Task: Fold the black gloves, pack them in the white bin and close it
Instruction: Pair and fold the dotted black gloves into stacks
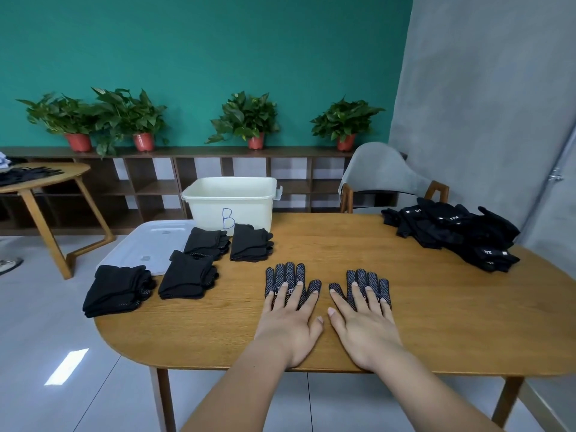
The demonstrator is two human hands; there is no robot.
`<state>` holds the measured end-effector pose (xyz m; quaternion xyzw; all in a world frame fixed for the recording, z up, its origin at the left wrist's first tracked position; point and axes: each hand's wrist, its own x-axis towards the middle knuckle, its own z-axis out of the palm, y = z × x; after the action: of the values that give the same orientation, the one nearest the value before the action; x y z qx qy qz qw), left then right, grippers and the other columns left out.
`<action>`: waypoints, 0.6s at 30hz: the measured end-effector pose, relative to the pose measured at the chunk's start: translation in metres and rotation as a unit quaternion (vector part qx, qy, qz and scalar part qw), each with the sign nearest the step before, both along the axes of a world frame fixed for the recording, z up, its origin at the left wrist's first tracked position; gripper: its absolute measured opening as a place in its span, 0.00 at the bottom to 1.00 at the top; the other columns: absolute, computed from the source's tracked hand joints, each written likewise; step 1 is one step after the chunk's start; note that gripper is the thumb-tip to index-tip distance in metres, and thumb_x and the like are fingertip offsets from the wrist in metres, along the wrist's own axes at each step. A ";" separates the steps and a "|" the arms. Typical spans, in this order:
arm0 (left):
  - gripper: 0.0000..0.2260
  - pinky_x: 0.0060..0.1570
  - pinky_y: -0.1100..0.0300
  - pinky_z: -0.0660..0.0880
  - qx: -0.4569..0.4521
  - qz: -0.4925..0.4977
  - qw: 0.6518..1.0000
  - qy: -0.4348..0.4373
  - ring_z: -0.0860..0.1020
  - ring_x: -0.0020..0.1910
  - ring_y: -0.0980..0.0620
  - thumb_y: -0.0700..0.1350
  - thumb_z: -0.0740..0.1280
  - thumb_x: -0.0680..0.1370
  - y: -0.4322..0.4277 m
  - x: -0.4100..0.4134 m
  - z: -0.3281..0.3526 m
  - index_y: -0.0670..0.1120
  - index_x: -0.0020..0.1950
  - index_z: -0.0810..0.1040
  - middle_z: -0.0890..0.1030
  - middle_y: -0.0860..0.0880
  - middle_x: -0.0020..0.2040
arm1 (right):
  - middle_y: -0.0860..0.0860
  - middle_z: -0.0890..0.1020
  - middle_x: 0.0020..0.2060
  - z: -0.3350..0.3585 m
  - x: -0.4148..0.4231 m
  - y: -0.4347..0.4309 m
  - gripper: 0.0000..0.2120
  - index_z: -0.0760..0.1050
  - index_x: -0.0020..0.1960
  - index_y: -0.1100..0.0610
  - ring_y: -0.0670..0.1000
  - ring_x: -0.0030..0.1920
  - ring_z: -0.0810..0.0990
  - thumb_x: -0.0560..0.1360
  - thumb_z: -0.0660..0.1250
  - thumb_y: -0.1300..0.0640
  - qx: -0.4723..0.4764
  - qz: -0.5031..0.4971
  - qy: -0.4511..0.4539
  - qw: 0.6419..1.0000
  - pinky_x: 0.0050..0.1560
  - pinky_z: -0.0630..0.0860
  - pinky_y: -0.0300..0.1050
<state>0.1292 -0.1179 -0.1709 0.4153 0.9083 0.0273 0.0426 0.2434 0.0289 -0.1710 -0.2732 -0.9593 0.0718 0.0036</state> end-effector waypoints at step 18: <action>0.29 0.76 0.52 0.62 0.189 -0.018 0.979 0.081 0.62 0.77 0.51 0.61 0.46 0.84 -0.015 0.020 -0.011 0.52 0.80 0.70 0.69 0.56 0.77 | 0.41 0.79 0.62 -0.015 0.013 -0.006 0.22 0.81 0.64 0.48 0.48 0.66 0.75 0.81 0.52 0.46 0.035 0.079 0.263 0.961 0.63 0.76 0.48</action>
<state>0.1491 -0.1332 -0.1814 0.4334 0.8795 0.1637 -0.1093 0.2568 0.0226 -0.1860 -0.1673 -0.9450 0.1071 0.2597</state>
